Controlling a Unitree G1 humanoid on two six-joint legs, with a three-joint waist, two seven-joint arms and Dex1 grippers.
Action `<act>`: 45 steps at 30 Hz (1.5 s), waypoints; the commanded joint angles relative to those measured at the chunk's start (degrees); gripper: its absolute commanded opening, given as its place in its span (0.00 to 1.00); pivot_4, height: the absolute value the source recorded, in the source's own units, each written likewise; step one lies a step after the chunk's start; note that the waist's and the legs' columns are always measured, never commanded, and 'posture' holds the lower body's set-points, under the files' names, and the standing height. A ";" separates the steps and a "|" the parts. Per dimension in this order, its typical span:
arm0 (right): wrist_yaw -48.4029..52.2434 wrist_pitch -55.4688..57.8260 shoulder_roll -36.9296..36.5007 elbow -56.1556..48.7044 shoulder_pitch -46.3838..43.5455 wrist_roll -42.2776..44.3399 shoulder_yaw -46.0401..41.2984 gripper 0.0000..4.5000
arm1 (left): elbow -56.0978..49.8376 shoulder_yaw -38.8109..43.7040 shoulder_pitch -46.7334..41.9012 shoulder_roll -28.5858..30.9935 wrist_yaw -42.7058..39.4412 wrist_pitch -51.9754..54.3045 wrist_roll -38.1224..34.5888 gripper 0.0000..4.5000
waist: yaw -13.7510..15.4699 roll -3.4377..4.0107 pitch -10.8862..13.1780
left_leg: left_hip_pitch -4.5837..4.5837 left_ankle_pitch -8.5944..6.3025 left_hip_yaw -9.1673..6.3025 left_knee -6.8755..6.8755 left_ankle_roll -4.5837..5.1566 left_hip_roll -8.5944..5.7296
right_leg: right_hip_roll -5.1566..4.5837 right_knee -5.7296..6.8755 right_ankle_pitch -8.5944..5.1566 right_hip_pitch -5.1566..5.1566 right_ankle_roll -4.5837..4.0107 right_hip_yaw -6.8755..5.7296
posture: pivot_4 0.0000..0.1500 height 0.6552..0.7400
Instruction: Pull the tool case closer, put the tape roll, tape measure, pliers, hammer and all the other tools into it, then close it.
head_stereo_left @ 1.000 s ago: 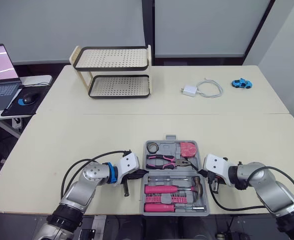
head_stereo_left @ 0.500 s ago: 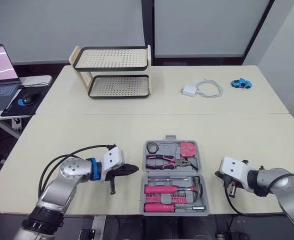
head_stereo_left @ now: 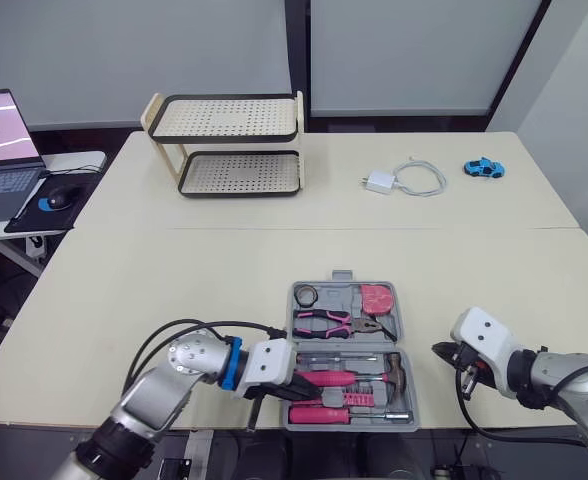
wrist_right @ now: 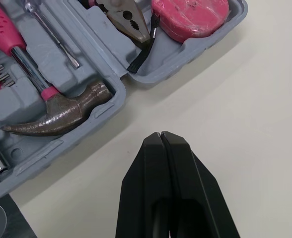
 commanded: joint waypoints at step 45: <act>-14.16 37.42 15.48 22.90 -35.18 21.73 -7.88 0.99 | 12.64 -9.39 -6.23 -4.26 4.17 -5.71 12.19 0.00 | 0.04 0.17 -0.18 | 0.17 0.01 -0.01 -0.04 0.01 -0.03 | -0.04 0.01 0.02 0.13 0.02 0.05 | 1.00 0.90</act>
